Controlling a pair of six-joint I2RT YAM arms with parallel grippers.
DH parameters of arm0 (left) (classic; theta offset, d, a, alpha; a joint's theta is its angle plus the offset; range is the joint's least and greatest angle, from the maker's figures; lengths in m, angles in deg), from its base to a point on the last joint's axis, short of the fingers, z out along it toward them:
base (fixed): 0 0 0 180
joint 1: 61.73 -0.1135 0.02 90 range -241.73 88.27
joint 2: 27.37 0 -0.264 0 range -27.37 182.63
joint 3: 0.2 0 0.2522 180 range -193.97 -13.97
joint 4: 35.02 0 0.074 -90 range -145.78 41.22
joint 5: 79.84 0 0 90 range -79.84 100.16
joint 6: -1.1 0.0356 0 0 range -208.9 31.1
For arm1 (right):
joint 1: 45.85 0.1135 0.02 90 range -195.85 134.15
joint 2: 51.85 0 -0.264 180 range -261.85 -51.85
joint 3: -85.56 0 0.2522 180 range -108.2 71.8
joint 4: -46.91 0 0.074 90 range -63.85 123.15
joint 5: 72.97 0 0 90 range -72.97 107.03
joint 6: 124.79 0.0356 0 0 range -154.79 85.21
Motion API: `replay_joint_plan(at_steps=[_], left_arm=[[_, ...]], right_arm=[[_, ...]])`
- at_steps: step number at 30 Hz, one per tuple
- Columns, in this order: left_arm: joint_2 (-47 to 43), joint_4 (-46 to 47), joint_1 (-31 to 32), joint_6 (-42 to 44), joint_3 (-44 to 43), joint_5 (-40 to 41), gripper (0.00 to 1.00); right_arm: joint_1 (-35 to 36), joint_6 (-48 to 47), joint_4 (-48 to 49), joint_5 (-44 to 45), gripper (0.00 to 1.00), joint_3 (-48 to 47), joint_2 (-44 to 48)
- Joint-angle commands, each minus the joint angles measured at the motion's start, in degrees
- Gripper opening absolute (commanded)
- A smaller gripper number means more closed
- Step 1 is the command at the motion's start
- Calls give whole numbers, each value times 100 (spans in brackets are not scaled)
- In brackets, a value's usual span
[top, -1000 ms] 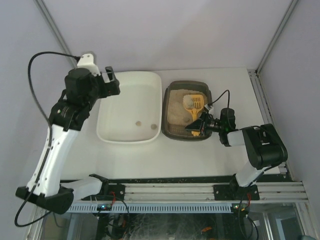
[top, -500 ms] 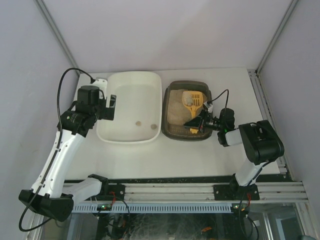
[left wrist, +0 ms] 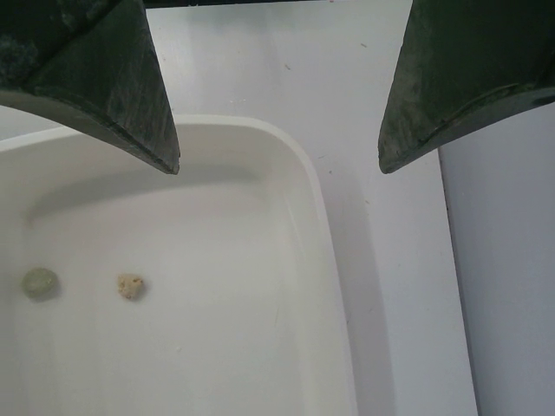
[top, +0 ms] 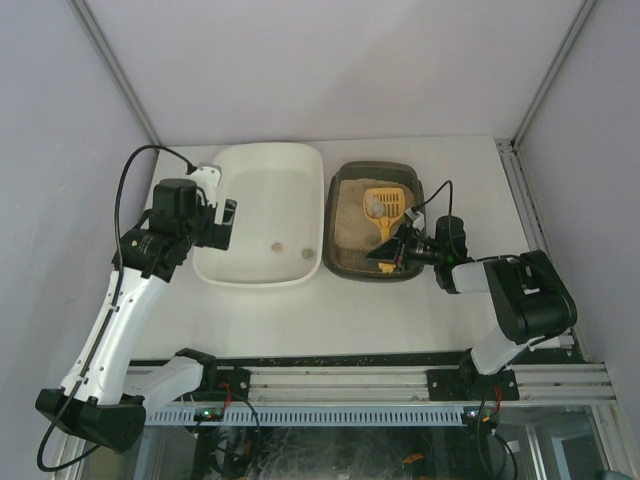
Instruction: Clean the litter box
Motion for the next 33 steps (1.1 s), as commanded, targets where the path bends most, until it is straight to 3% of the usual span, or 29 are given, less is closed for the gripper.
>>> replay_joint_plan(at_steps=[1,5,10,13,17,21,25,29,33], left_arm=[[-66,190,-23,108,96,-193,100],[-110,190,-25,111,142,-243,100],[-164,175,-26,138,171,-253,100],[-198,180,-27,145,194,-254,100],[-194,169,-39,164,207,-267,100],[-208,173,-48,175,218,-306,100],[-189,208,-47,186,230,-271,100],[-199,217,-55,180,257,-269,100],[-170,256,-50,195,280,-206,100]], right_arm=[[405,-1409,-1836,328,0,-560,528],[-241,-819,-850,217,0,-99,655],[78,-1134,-1214,91,0,-225,615],[-226,-488,-1,42,0,197,574],[182,-611,-17,-79,0,-2,585],[-174,386,1554,-168,0,238,267],[109,266,1151,-264,0,-16,275],[-245,759,1987,-166,0,165,51],[465,-187,481,-61,0,-166,237]])
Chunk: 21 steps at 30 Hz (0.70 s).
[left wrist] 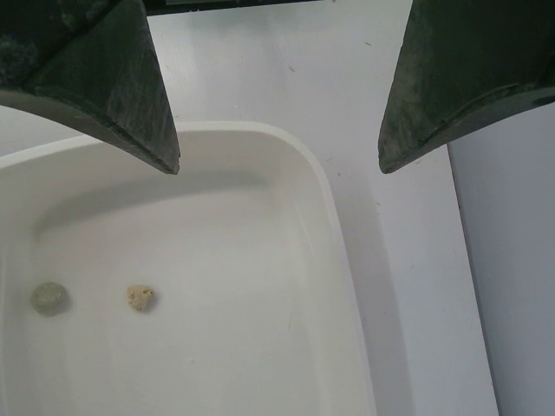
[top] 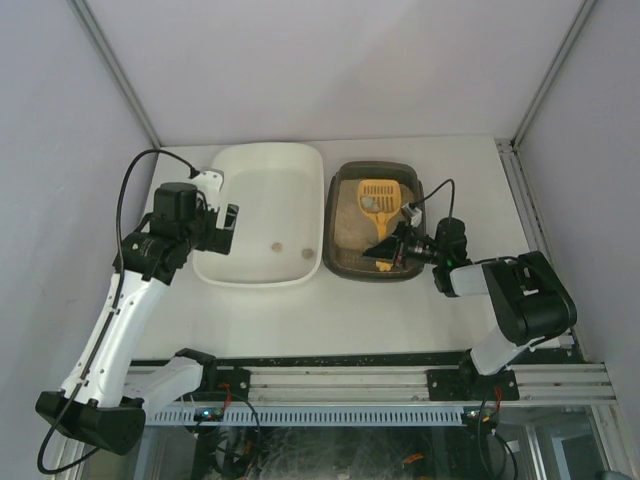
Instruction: Clean the litter box
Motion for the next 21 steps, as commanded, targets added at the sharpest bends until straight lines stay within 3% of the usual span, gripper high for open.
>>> replay_joint_plan(at_steps=[1,5,9,13,18,21], left_arm=[[-66,263,-33,127,135,72,100],[-71,268,-47,132,147,78,100],[-56,280,-48,136,150,57,100],[-78,278,-56,125,157,71,100],[-80,284,-50,122,158,66,100],[-85,281,-57,120,169,43,100]], right_arm=[[445,-598,-600,57,0,-213,199],[-129,284,868,96,0,189,-15],[416,-427,-389,129,0,-94,81],[-16,-49,261,169,0,169,79],[444,-842,-1175,218,0,-235,341],[63,-473,-618,210,0,-22,321]])
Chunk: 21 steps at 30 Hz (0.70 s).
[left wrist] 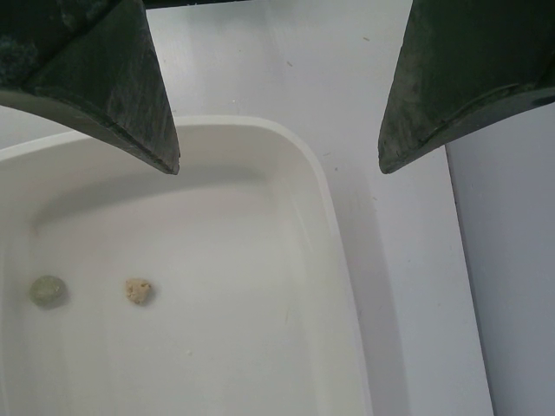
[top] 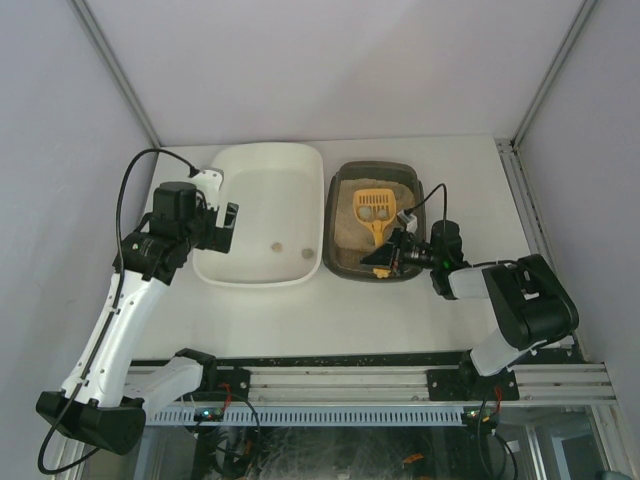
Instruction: Clean the litter box
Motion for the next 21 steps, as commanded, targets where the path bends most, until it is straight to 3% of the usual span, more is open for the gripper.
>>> replay_joint_plan(at_steps=[1,5,8,12,16,19,21], left_arm=[[-92,174,-34,73,133,31,100],[-85,173,-36,75,139,4,100],[-84,180,-37,66,136,-21,100],[-59,174,-41,61,128,-34,100],[-52,165,-40,57,128,-101,100],[-57,164,-38,74,121,-106,100],[-73,194,-51,64,120,40,100]], right_arm=[[-201,-102,247,23,0,-100,204],[404,-1159,-1538,132,0,-629,481],[199,-783,-981,42,0,-507,361],[513,-1030,-1436,5,0,-759,291],[16,-207,-146,84,0,-360,70],[452,-629,-841,82,0,-723,40],[317,-670,-995,104,0,-737,147]])
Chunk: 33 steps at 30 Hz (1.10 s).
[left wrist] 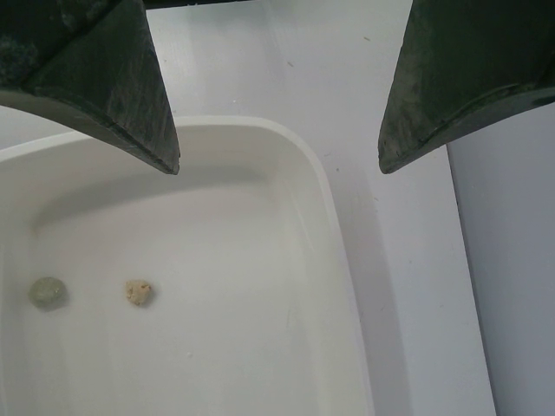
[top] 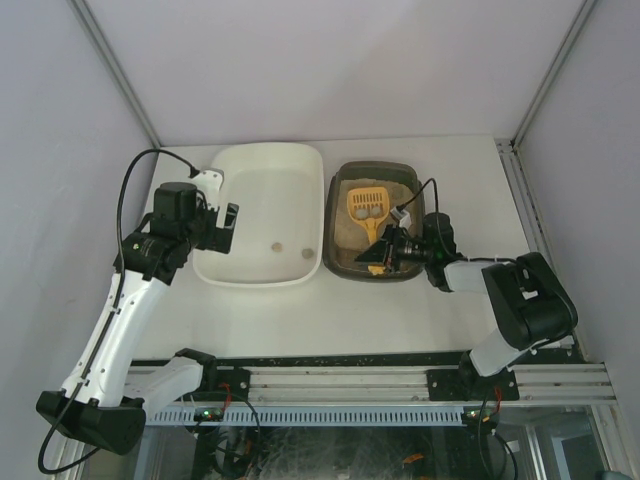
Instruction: Clean the litter box
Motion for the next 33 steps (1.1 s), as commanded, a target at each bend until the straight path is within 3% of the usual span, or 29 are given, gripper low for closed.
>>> replay_joint_plan(at_steps=[1,4,9,14,20,25,33], left_arm=[[-83,206,-67,45,96,127,100],[-85,271,-198,-78,90,208,100],[-32,300,-590,-249,-48,158,100],[324,-55,-1164,-249,-397,-584,100],[967,-519,-2336,-347,-1199,-1763,100],[1553,-969,-3203,-468,-1772,-2835,98],[1321,-774,-3346,-219,-1516,-3115,99]], right_arm=[[-111,-6,250,-29,0,-149,156],[-197,200,479,-96,0,-309,143],[699,-1202,-2216,539,0,-1373,610],[896,-825,-2008,454,0,-1520,510],[1554,-1332,-3223,911,0,-2492,107],[2431,-2475,-5718,2298,0,-4149,-562],[3505,-3476,-9099,5134,0,-6755,-1777]])
